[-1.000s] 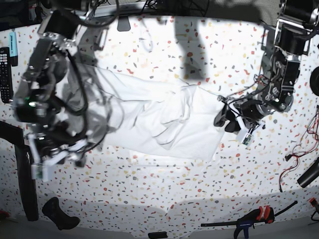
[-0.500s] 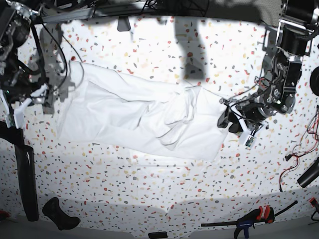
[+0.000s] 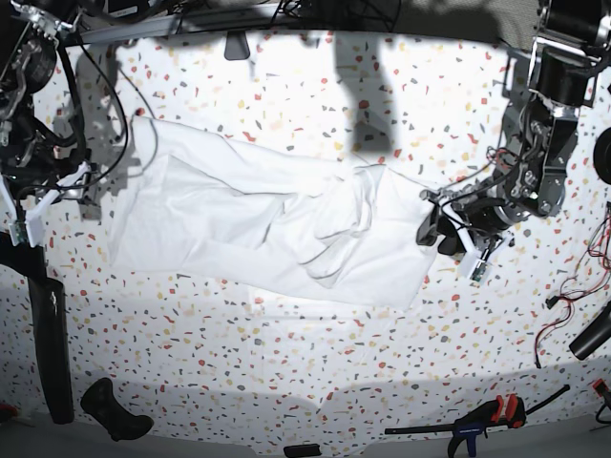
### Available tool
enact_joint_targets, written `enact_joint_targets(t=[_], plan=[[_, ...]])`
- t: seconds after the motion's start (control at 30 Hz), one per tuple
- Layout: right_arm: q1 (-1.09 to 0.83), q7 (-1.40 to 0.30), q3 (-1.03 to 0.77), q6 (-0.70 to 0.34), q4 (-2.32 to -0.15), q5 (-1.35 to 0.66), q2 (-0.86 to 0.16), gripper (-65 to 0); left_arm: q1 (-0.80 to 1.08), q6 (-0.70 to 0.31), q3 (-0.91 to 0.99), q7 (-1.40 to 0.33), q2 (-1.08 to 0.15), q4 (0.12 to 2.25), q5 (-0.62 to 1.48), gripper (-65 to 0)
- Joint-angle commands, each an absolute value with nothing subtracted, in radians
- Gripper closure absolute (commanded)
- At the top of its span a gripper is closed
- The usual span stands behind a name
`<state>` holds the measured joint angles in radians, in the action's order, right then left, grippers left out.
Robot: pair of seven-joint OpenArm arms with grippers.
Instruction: Fold the T-shirt properly
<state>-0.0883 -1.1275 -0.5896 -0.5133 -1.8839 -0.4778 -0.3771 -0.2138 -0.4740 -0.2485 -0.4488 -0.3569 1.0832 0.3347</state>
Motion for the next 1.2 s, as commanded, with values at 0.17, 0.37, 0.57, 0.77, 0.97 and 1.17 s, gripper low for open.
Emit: enact_joint_targets(t=[0.17,0.37,0.57,0.77,0.97,1.17], plan=[[-0.070,-1.111,-0.598,-0.513,-1.899,-0.471,-0.396,-38.0,-0.197,-0.407,-0.249,-0.583,-0.377,1.061,0.237,-25.4],[-0.070,-1.110,-0.598,-0.516,-1.898,-0.471,-0.396,-47.3,-0.197,-0.407,-0.249,-0.583,-0.377,1.061,0.237,-25.4],[-0.065,-1.023,-0.598,-0.512,-1.888,-0.492,-0.390,-47.2,-0.197,-0.407,-0.249,-0.583,-0.377,1.061,0.237,-25.4],[0.030,-1.112,-0.598,-0.513,-1.666,-0.603,-0.392,-47.2,-0.197,-0.407,-0.249,-0.583,-0.377,1.061,0.237,-25.4],[0.146,-1.112,-0.598,-0.622,-1.350,-0.688,-0.410,-47.2,-0.197,-0.407,-0.249,-0.583,-0.377,1.061,0.237,-25.4],[0.163,-1.114,-0.597,-0.681,-1.219,-0.673,-0.409,-47.2,-0.197,-0.407,-0.249,-0.582,-0.377,1.061,0.237,-25.4]])
